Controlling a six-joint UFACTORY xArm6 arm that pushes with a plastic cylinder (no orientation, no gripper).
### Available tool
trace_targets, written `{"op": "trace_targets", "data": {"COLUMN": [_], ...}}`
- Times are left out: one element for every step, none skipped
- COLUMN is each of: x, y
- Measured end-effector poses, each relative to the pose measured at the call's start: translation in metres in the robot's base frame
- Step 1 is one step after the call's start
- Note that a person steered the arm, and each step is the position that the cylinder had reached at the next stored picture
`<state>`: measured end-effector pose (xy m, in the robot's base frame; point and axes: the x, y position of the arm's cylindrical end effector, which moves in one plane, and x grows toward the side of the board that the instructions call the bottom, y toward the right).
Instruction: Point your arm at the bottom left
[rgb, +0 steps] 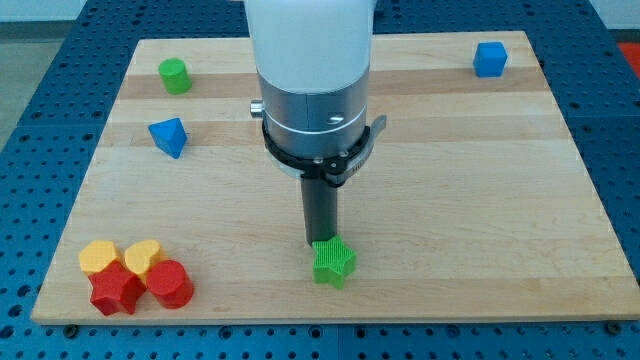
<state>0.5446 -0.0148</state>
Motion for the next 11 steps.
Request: {"op": "trace_targets", "data": {"x": [0.0,0.001,-0.001,-0.009,-0.012,-0.016,-0.017,-0.017,-0.017,-0.017,-0.017], "y": [0.0,0.0,0.0,-0.027,-0.056,-0.082,-0.094,-0.097,-0.099,-0.099,-0.099]}}
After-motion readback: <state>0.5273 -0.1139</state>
